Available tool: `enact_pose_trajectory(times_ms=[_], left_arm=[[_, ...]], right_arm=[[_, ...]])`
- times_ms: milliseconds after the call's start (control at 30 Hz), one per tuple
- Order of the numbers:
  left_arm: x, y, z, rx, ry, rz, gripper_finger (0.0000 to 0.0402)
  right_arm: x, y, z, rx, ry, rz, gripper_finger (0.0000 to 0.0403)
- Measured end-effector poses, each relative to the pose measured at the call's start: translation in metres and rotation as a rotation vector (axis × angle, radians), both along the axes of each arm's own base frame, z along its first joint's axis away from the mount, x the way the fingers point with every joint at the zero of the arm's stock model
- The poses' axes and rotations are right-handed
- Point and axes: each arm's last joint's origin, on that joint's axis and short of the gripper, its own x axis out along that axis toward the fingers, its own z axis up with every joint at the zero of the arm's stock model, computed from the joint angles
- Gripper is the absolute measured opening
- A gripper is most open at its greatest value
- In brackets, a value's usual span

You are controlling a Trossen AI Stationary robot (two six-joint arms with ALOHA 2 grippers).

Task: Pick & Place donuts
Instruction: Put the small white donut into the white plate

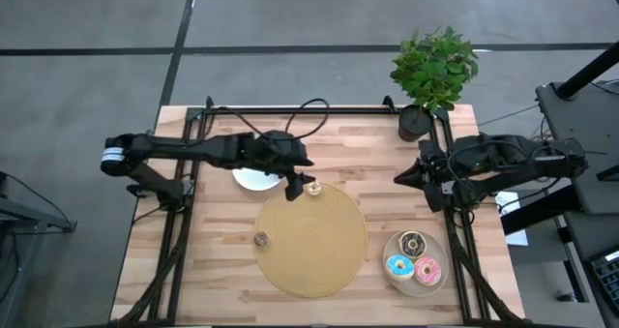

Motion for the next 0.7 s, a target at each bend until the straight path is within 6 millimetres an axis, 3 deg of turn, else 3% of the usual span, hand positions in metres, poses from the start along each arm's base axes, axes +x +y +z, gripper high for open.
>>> enact_pose_trajectory(times_ms=[367, 700], left_arm=[[0.037, 0.003, -0.011, 0.023, 0.172, -0.03, 0.0213], [0.043, 0.0, -0.048, 0.055, 0.381, -0.134, 0.0213]], right_arm=[[-0.01, -0.002, 0.002, -0.016, -0.032, 0.011, 0.0009], [-0.009, -0.002, -0.001, -0.008, 0.003, 0.0, 0.0009]])
